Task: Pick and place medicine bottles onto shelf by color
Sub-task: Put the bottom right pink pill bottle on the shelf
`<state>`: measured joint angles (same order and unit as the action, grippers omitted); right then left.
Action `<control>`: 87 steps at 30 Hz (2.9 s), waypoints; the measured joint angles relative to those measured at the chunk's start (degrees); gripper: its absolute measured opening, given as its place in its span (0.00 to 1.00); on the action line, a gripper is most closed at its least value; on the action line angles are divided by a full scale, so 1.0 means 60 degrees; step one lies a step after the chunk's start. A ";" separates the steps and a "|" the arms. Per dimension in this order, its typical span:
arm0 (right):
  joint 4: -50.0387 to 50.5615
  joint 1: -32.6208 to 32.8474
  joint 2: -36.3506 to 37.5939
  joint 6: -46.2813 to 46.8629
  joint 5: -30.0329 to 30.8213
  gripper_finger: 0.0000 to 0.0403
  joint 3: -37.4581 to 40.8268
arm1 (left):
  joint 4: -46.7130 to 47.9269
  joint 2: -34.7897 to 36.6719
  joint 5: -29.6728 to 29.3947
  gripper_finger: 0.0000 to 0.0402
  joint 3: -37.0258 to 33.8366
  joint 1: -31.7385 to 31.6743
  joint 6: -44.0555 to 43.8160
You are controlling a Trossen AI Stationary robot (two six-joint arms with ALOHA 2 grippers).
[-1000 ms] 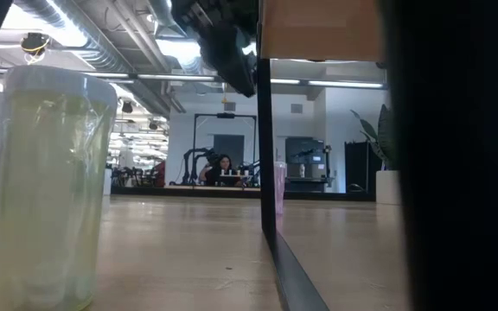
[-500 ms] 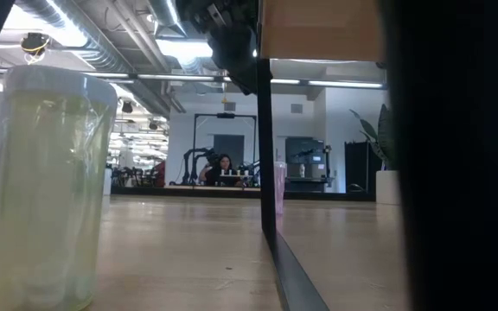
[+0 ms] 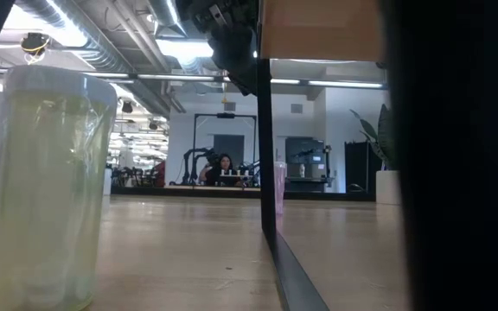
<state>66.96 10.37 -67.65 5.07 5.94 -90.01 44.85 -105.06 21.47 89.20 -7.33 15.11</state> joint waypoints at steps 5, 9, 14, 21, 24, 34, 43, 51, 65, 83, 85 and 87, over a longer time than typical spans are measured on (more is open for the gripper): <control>-0.2300 -0.0394 0.1014 -0.0365 -0.1302 0.44 0.1431 | -0.0425 0.0000 -0.0004 0.12 0.0001 0.0000 0.0000; -0.2681 -0.0418 0.1241 -0.0461 -0.1505 0.44 0.2032 | -0.0703 0.0000 -0.0005 0.12 0.0001 0.0000 0.0000; -0.2678 -0.0415 0.1238 -0.0720 -0.1436 0.44 0.2243 | -0.0775 0.0000 -0.0007 0.12 0.0001 0.0000 0.0002; -0.2675 -0.0411 0.1238 -0.0805 -0.1433 0.44 0.2243 | -0.0814 0.0000 -0.0004 0.12 0.0001 0.0000 -0.0250; -0.2685 -0.0411 0.1238 -0.0639 -0.1432 0.44 0.2243 | -0.0814 0.0000 -0.0004 0.12 0.0001 0.0000 -0.0253; -0.2688 -0.0411 0.1238 -0.0657 -0.1429 0.44 0.2243 | -0.0808 0.0000 -0.0389 0.12 0.0001 0.0004 -0.0272; -0.2688 -0.0411 0.1234 -0.0649 -0.1425 0.44 0.2243 | -0.0529 0.0000 -0.0955 0.12 0.0001 0.0000 -0.1037; -0.2692 -0.0411 0.1234 -0.0643 -0.1421 0.44 0.2243 | -0.0503 -0.0089 -0.1235 0.13 -0.0003 0.0000 -0.1672; -0.2692 -0.0411 0.1230 -0.0644 -0.1421 0.44 0.2243 | -0.0496 -0.0087 -0.1926 0.53 -0.0003 0.0004 -0.1468; -0.2692 -0.0411 0.1230 -0.0654 -0.1421 0.44 0.2243 | -0.1190 -0.0082 -0.2484 0.72 -0.0686 0.0016 -0.1439; -0.2690 -0.0409 0.1230 -0.0651 -0.1421 0.44 0.2243 | -0.1602 -0.0080 -0.2481 0.72 -0.0913 0.0047 -0.1428; -0.2692 -0.0410 0.1230 -0.0664 -0.1421 0.44 0.2243 | -0.1990 -0.0080 -0.2477 0.72 -0.1186 0.0051 -0.1424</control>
<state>50.81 7.91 -60.27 1.09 -2.59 -76.55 32.91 -105.54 6.61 82.09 -7.03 6.57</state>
